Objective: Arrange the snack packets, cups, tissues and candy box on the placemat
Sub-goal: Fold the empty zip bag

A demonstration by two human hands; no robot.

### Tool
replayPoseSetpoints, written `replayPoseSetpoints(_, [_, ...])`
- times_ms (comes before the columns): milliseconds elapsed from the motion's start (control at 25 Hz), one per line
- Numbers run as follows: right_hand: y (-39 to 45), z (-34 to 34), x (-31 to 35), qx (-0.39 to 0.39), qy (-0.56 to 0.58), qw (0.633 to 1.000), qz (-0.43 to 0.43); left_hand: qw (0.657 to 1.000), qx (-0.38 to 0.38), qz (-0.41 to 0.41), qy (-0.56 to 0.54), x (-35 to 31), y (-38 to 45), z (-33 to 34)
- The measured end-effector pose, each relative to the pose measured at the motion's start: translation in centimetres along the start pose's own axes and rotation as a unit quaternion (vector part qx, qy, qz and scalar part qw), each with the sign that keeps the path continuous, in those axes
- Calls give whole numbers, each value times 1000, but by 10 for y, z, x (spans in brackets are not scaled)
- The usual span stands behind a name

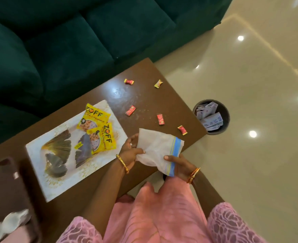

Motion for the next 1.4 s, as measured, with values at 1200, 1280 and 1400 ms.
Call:
replayPoseSetpoints(1200, [272,-496,75,-539,-77,838,-31,827,3,-183,532,56,470,359])
replayPoseSetpoints(1280, [272,-487,76,-516,-126,847,-22,812,-6,-141,567,50,470,362])
replayPoseSetpoints(1400, [249,-462,84,-552,-209,805,-55,781,-15,-79,619,38,448,357])
Point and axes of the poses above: each hand's wrist, its own y-axis towards the middle knuckle, its own z-axis out of the palm, x = y × z, the point moved 5 cm from there along y, towards the middle knuckle, and after that the axes turned 10 degrees about -z, right-handed, at the moved point
